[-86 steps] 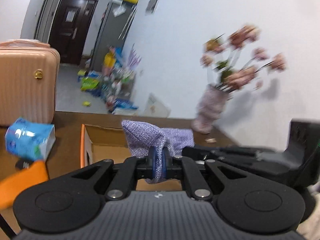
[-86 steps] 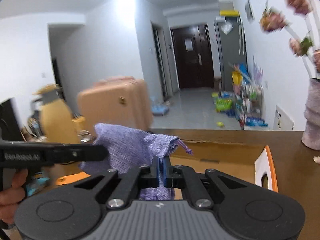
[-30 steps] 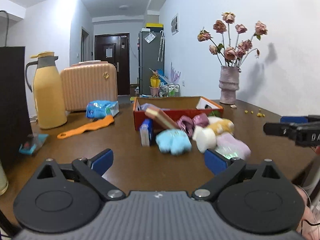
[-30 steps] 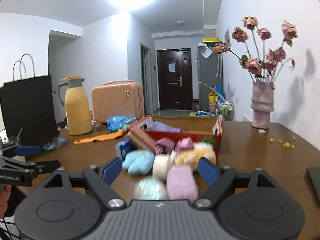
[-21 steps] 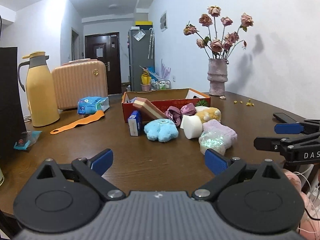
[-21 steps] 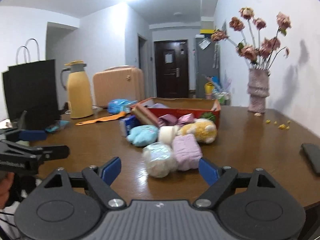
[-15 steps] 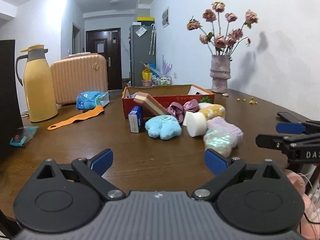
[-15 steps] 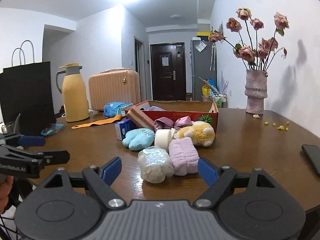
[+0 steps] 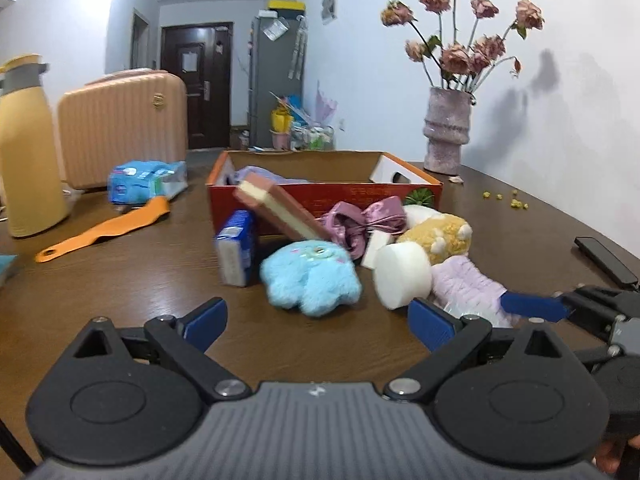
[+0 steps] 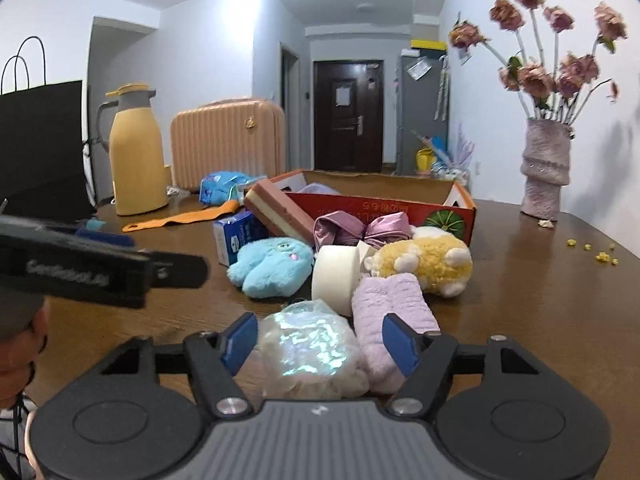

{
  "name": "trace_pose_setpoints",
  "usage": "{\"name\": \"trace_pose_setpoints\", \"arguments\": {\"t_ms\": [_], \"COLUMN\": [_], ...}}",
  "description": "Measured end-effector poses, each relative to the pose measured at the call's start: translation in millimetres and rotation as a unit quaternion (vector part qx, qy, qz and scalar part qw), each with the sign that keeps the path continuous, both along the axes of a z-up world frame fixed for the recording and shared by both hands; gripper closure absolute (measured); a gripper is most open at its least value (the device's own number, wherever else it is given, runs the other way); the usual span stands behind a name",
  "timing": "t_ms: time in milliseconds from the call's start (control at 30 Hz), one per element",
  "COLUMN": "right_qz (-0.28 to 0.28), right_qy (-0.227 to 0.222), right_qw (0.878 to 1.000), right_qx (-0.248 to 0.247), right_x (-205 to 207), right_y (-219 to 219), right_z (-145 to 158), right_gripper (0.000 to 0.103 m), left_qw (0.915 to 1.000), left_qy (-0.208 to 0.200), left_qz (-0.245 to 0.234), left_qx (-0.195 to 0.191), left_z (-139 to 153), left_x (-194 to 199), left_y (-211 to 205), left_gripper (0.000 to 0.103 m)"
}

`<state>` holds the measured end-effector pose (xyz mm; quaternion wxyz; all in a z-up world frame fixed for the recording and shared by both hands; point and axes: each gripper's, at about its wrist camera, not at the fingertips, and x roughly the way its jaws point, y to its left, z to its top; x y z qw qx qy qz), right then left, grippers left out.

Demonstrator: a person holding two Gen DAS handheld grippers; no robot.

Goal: Organize soft objects
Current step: 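Grasp the white round sponge with the left gripper while the right grasps the sparkly ball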

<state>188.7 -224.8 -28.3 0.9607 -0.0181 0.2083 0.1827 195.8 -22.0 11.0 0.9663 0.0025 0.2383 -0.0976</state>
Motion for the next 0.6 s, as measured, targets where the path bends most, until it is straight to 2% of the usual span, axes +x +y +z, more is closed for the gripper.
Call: {"name": "trace_pose_setpoints", "arguments": {"t_ms": [33, 133, 233, 300, 333, 467, 600], "right_qz": [0.012, 0.034, 0.037, 0.017, 0.005, -0.033, -0.041], "right_qy": [0.013, 0.032, 0.039, 0.033, 0.028, 0.023, 0.035], "right_qw": [1.000, 0.999, 0.998, 0.997, 0.996, 0.995, 0.994], "right_qx": [-0.006, -0.004, 0.038, 0.070, 0.080, 0.094, 0.099], "right_x": [6, 13, 14, 17, 19, 30, 42], "right_y": [-1, -10, -33, -56, -65, -89, -92], "right_z": [-1, -2, 10, 21, 25, 29, 22], "right_gripper": [0.055, 0.075, 0.077, 0.077, 0.077, 0.077, 0.077], "left_qw": [0.9999, 0.9988, 0.9973, 0.9971, 0.9969, 0.9934, 0.9920], "left_qy": [0.004, 0.018, 0.027, 0.035, 0.043, 0.084, 0.090], "left_qz": [-0.008, -0.035, -0.057, -0.060, -0.059, -0.065, -0.075], "left_qx": [-0.006, -0.030, -0.037, -0.030, -0.029, -0.044, -0.049], "left_z": [1, 2, 2, -2, -5, -17, -18], "left_x": [8, 31, 57, 75, 83, 100, 94], "left_y": [-4, -17, -38, -52, -57, -61, -54], "left_gripper": [0.005, 0.007, 0.018, 0.034, 0.037, 0.070, 0.073]}}
